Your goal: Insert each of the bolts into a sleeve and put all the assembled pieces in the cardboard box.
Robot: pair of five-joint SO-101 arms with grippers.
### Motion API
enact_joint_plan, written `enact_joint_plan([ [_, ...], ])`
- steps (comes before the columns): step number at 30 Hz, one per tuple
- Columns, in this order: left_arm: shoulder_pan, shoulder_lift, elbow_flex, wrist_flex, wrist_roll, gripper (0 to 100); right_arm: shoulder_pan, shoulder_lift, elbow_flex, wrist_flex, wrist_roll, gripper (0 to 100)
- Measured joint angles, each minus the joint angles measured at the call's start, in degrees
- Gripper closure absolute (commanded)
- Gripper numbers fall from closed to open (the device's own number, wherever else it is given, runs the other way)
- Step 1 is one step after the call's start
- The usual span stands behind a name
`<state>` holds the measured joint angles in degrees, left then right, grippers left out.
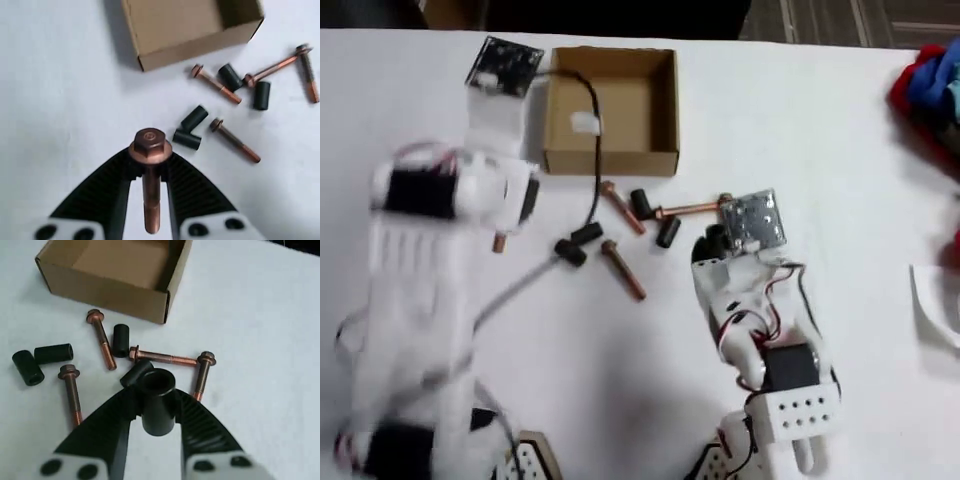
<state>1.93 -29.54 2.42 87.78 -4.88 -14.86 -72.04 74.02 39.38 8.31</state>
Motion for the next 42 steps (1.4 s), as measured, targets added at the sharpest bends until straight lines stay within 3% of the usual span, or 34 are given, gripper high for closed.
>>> enact_joint_plan([
  [8,4.22,-22.24,21.45,-21.89,1.23,97,-6.15,-0.53,7.82,-18.46,-3.25,97.8],
  [16,4.22,-21.45,24.7,-39.03,21.45,97,-7.03,3.43,8.0,-36.22,-4.75,97.8],
  [21,6.59,-17.49,23.03,-40.0,24.53,97,-7.82,18.29,5.19,-43.43,-4.75,97.8],
  [27,16.09,-16.7,11.34,-38.77,21.98,97,-8.79,37.19,-8.88,-44.13,-11.69,97.8],
  [32,18.9,-16.53,9.49,-38.77,15.74,97,-9.41,39.3,-13.98,-40.18,-13.36,97.8],
  [42,19.34,-10.29,9.49,-41.32,15.12,97,-13.1,34.55,-14.24,-33.23,-13.45,97.8],
])
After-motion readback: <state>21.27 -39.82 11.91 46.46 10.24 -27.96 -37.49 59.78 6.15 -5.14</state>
